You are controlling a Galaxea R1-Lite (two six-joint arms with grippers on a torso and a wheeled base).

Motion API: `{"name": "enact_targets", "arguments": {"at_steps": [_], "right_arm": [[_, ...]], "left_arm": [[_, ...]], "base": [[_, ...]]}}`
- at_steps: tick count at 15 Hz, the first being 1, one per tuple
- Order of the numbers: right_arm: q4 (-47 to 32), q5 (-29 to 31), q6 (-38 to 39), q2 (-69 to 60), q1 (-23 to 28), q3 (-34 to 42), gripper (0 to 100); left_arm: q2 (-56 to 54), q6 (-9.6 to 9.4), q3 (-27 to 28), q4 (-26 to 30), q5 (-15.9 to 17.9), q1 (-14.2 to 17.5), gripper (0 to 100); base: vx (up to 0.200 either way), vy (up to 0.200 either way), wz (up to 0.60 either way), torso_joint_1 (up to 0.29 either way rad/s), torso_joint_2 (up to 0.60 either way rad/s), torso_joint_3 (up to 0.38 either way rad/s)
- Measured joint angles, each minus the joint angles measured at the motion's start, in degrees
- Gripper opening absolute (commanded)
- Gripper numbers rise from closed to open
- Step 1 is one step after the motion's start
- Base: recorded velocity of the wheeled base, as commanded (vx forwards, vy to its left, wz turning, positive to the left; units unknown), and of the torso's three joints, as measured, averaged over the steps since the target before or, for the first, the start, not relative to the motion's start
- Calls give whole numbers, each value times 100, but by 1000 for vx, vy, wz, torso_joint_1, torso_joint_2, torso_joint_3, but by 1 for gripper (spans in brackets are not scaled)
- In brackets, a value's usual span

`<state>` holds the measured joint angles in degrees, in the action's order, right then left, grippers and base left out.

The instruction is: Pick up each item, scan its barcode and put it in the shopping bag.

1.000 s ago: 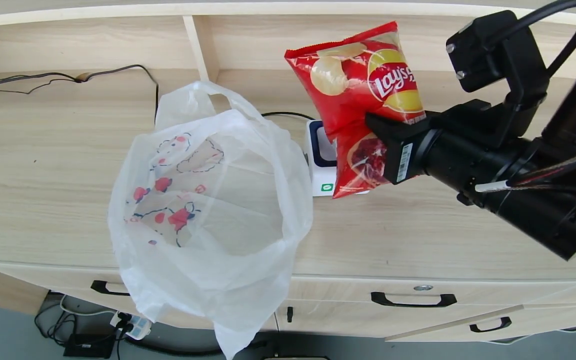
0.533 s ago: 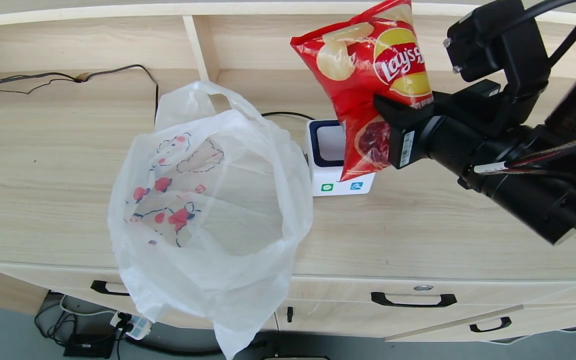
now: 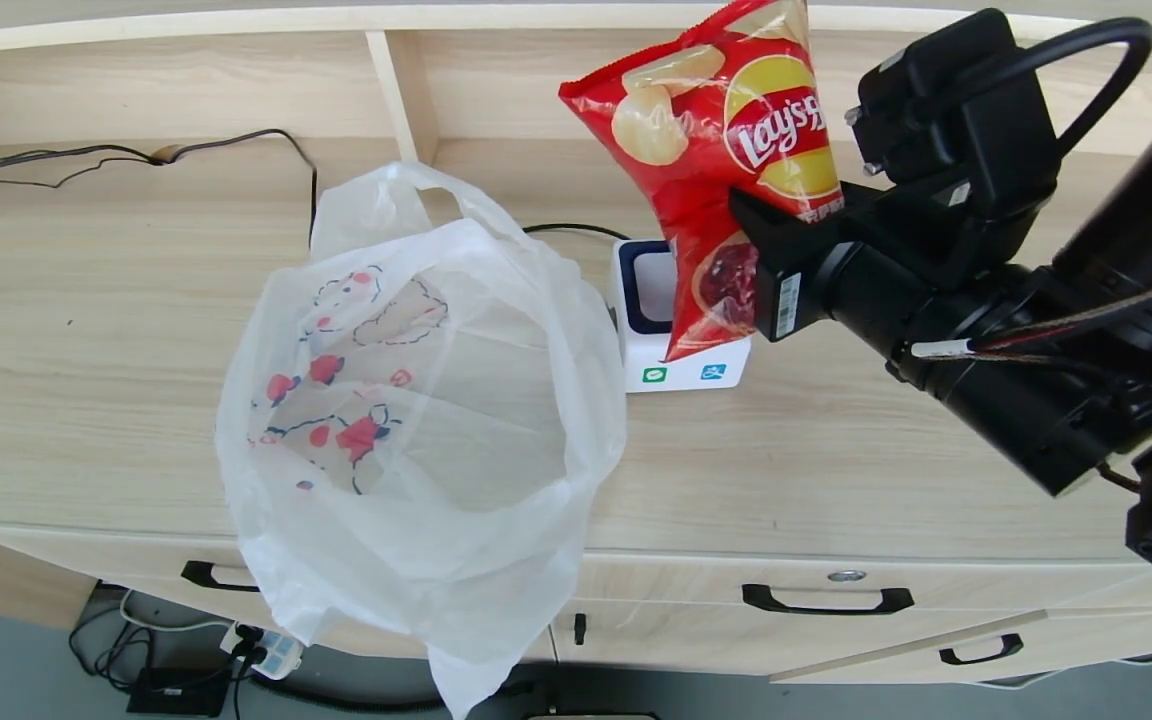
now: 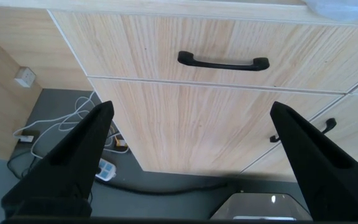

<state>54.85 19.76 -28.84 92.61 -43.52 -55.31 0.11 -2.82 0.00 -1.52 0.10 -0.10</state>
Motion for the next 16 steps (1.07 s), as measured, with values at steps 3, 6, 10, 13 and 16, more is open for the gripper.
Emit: {"name": "enact_targets", "arguments": {"at_steps": [3, 6, 10, 13, 16], "right_arm": [[-106, -94, -27, -80, -22, -108, 0], [-719, -134, 90, -571, -22, -117, 0], [-1659, -113, 572, -1398, -24, 71, 0], [-1760, -90, 1009, -1744, -7, 360, 0], [-1757, -96, 1084, -1947, 66, 633, 0]], "left_arm": [[2, 6, 0, 2, 0, 2, 100], [2, 4, 0, 5, 0, -1, 100], [2, 4, 0, 16, 0, 0, 100], [0, 4, 0, 27, 0, -1, 100], [2, -5, 0, 27, -2, 0, 100]], "base": [[0, 0, 0, 0, 0, 0], [0, 0, 0, 0, 0, 0], [0, 0, 150, 1, 1, -1], [0, 0, 600, -7, 2, 2], [0, 0, 600, 12, 5, 2]]}}
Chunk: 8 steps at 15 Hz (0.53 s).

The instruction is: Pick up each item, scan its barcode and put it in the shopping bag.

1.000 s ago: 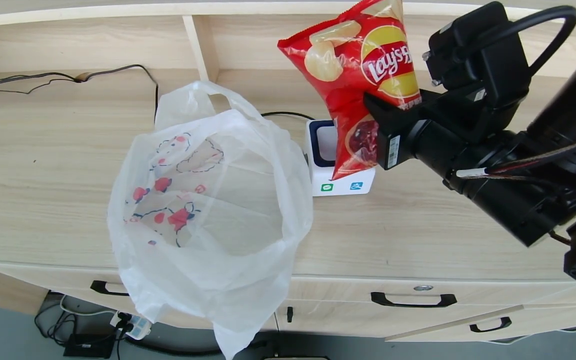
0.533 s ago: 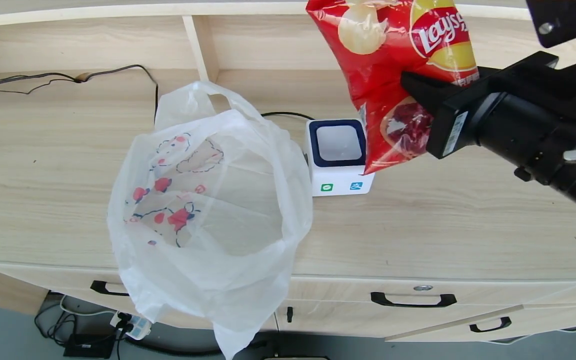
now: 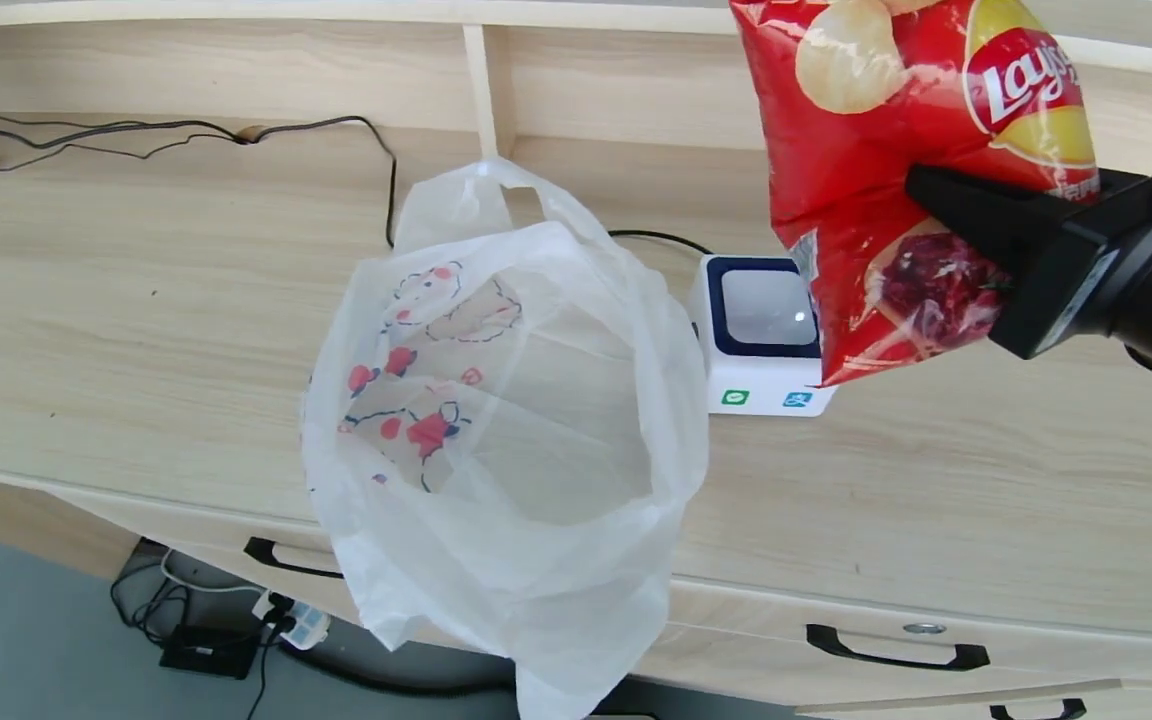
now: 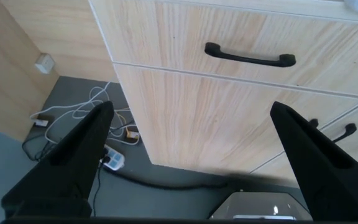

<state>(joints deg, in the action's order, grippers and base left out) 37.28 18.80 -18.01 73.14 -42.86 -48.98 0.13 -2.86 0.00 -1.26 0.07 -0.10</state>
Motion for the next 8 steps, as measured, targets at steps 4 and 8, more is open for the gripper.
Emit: {"name": "enact_targets", "arguments": {"at_steps": [4, 8], "right_arm": [[-17, 46, 150, -333, 139, 406, 0], [-24, 5, 227, -258, 166, 183, 0]], "left_arm": [[0, 2, 0, 4, 2, 2, 100], [-2, 5, 0, 11, 2, -1, 100]], "base": [[0, 0, 600, -5, 5, 6], [0, 0, 600, 1, 4, 4]]}}
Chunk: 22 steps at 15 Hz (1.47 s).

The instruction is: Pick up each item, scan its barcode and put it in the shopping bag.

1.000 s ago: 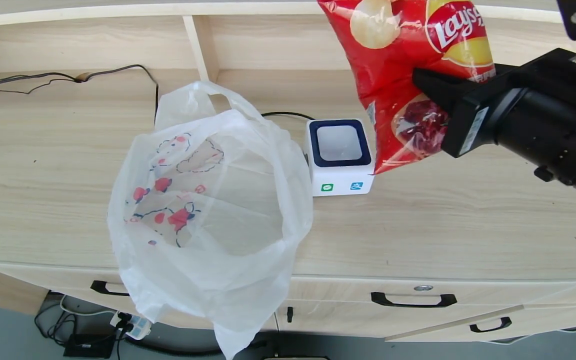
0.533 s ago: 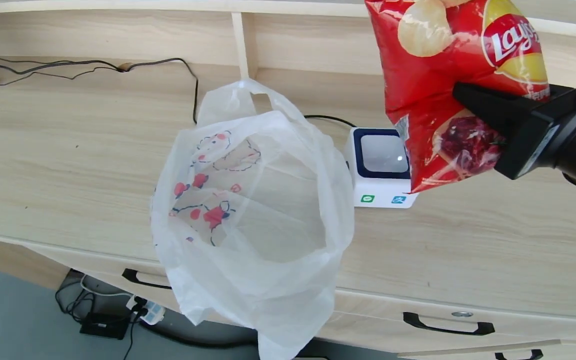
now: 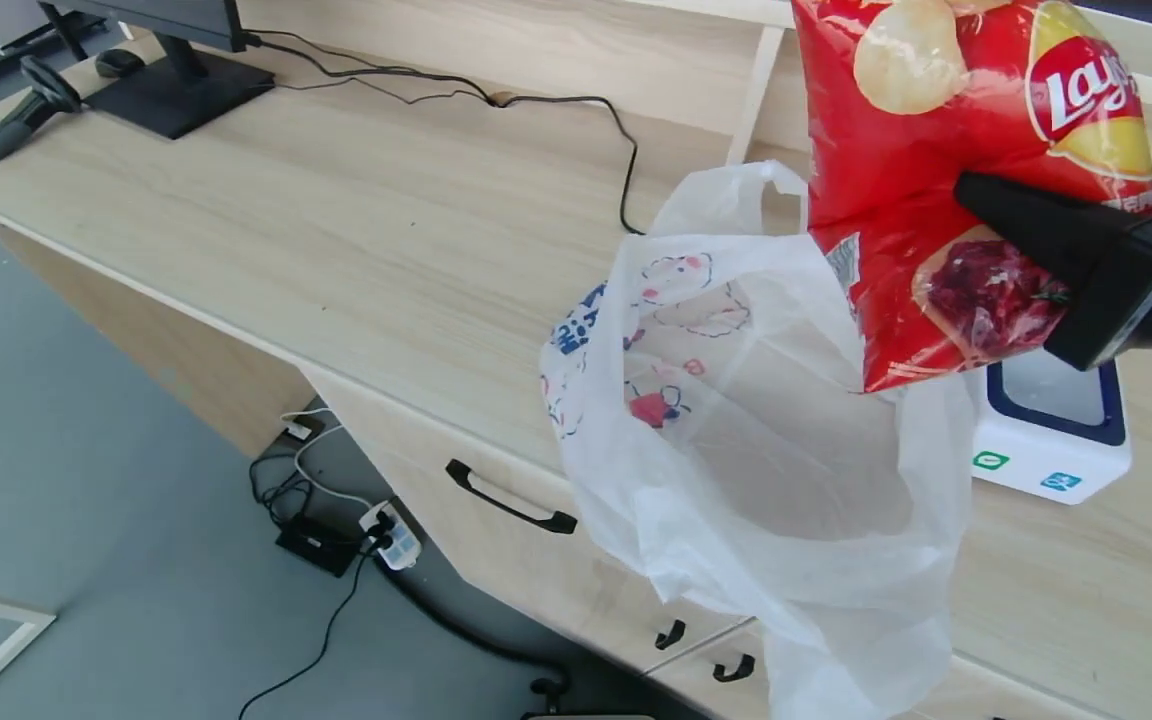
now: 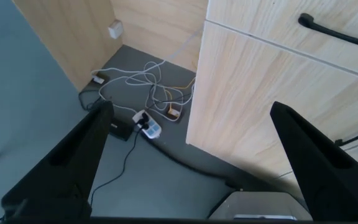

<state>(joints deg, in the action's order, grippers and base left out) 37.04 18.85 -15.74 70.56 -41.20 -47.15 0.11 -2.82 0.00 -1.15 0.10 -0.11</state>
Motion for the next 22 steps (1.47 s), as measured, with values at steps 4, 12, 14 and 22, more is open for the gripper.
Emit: {"name": "enact_targets", "arguments": {"at_steps": [4, 12, 14, 22], "right_arm": [[13, 9, 542, 171, -35, -20, 0], [40, 11, 1030, 166, 441, 557, 0], [35, 0, 1109, 166, 571, 684, 0], [43, -51, 1028, 52, 664, 1168, 0]], "left_arm": [[0, 17, 0, -2, -2, 1, 100], [2, 9, 0, -5, 0, 0, 100], [0, 9, 0, -7, 0, 1, 100], [2, 26, 0, 2, 0, 1, 100]], "base": [[0, 0, 0, 0, 0, 0], [0, 0, 0, 0, 0, 0], [0, 0, 0, 0, 0, 0], [0, 0, 0, 0, 0, 0]]}}
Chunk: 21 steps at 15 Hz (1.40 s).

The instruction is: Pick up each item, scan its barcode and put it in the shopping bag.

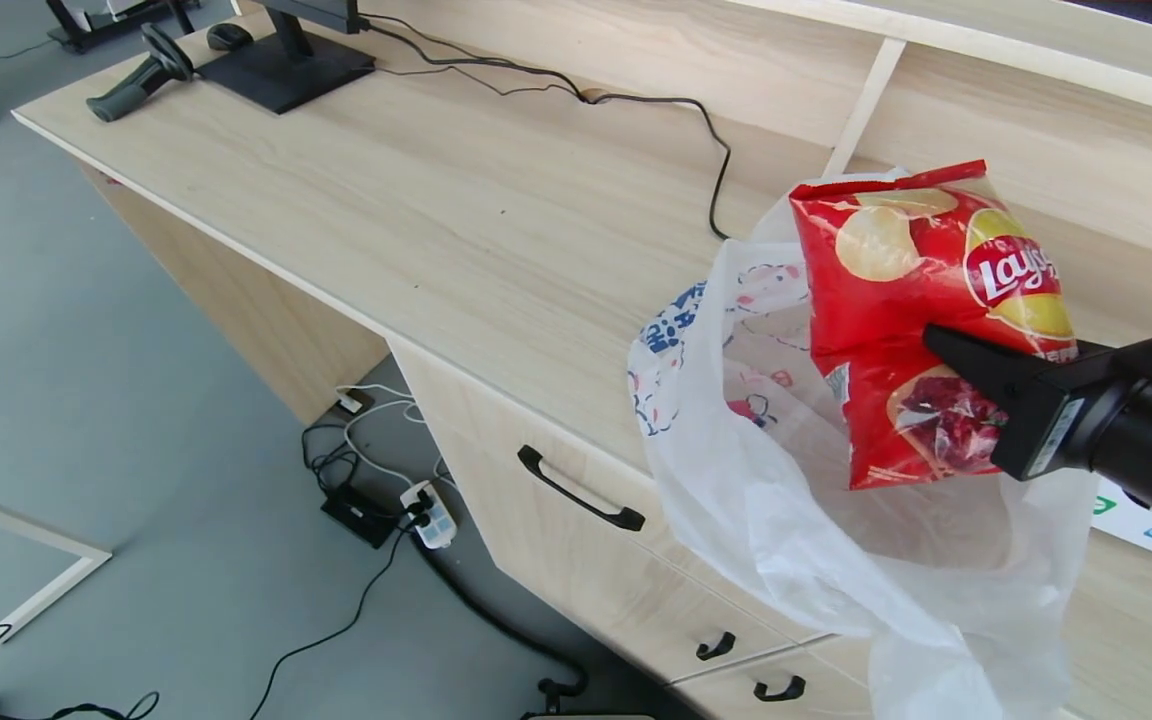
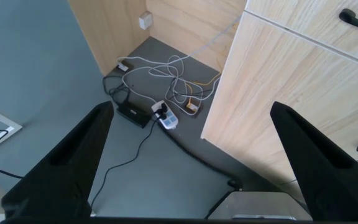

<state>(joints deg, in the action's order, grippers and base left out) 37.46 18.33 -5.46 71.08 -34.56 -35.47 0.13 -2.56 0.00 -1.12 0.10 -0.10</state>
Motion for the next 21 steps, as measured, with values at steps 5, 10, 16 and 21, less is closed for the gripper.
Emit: {"name": "enact_targets", "arguments": {"at_steps": [5, 10, 16, 21], "right_arm": [[-2, -16, -151, -2, 2, 171, 0], [-5, -162, -345, -100, -88, 358, 0], [-5, -323, -803, 138, -245, 466, 0], [9, -517, -916, 378, -247, 413, 100]], "left_arm": [[-2, 0, 0, 9, 0, 2, 100], [-2, -4, 0, 9, 0, -1, 100], [-2, 0, 0, 9, 0, 2, 100], [-2, -4, 0, 9, 1, -1, 100]], "base": [[0, 0, 0, 0, 0, 0], [0, 0, 0, 0, 0, 0], [0, 0, 0, 0, 0, 0], [0, 0, 0, 0, 0, 0]]}}
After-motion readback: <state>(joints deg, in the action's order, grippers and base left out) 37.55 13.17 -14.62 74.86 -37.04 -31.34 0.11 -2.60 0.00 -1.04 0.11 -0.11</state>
